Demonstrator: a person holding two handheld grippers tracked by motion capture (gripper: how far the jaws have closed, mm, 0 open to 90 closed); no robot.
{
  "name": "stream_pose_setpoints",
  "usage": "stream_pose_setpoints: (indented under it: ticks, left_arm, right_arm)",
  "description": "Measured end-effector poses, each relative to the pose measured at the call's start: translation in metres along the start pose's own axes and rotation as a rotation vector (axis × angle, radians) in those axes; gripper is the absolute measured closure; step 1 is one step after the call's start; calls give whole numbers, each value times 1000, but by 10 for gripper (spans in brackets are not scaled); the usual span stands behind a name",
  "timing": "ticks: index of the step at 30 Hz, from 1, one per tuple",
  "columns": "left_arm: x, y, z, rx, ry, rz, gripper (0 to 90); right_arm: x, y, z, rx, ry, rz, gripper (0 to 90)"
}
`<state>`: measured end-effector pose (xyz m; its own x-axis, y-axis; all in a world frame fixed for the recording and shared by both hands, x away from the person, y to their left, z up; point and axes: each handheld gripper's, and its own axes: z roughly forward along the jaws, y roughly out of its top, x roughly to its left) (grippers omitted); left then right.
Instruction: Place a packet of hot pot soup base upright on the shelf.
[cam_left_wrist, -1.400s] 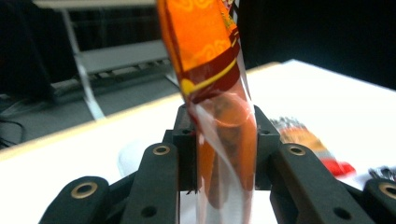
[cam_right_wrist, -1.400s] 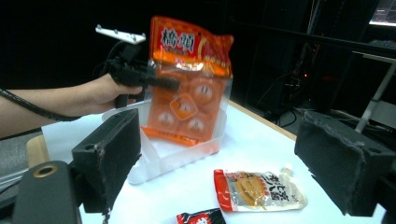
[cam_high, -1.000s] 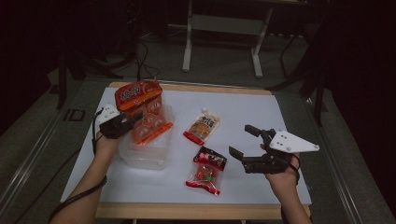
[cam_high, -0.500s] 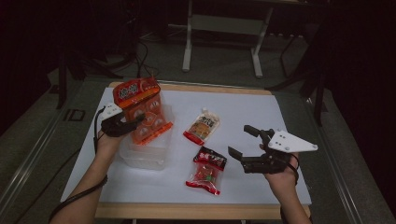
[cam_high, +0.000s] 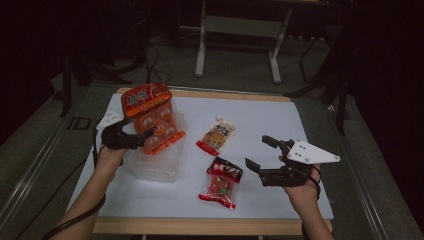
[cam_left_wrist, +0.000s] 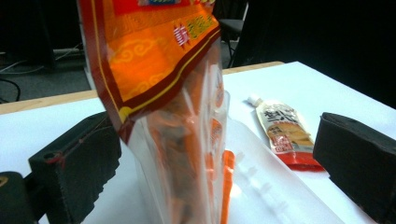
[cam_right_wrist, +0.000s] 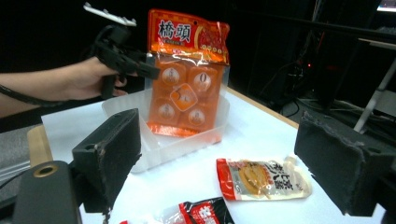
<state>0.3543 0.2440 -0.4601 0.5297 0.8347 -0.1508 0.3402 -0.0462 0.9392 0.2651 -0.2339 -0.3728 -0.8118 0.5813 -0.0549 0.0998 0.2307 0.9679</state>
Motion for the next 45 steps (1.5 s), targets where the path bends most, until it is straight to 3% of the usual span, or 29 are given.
stream_pose_setpoints:
  ticks: [7, 12, 15, 16, 18, 19, 22, 26, 31, 34, 37, 45]
  left_arm:
    - [-9, -4, -26, -16, 10, -9, 4]
    - [-25, -7, -44, -30, -3, 44, 5]
    - [-33, -7, -50, -31, -30, 54, 5]
    - [-43, -6, -54, -30, -58, 77, 5]
    - [-52, -6, -57, -34, -86, 81, 5]
    - [-61, -6, -59, -38, -123, 86, 5]
    - [-73, -8, -59, -33, -150, 104, 5]
    - [-93, -13, -57, -28, -221, 127, 5]
    - [-110, -20, -54, -70, -274, 167, 6]
    - [-118, -24, -51, -67, -290, 195, 6]
    - [-127, -29, -49, -64, -308, 219, 6]
    - [-139, -44, -43, -56, -334, 199, 6]
  right_arm:
    - [0, -4, 2, 20, -13, -14, 148]
    - [-1, -9, 4, 39, -4, -19, 148]
    - [-1, -11, 5, 45, -8, -22, 148]
    - [-1, -14, 7, 51, -6, -18, 150]
    - [0, -16, 8, 60, -3, -25, 162]
    - [0, -17, 9, 62, -1, -27, 163]
    - [0, -21, 11, 67, -13, -20, 161]
    - [-1, -28, 14, 66, 6, -23, 161]
    - [-2, -36, 20, 107, 20, -42, 143]
    - [-2, -41, 23, 155, 34, 1, 141]
    - [-4, -46, 25, 162, 32, 36, 135]
    - [-10, -55, 29, 159, 38, 73, 104]
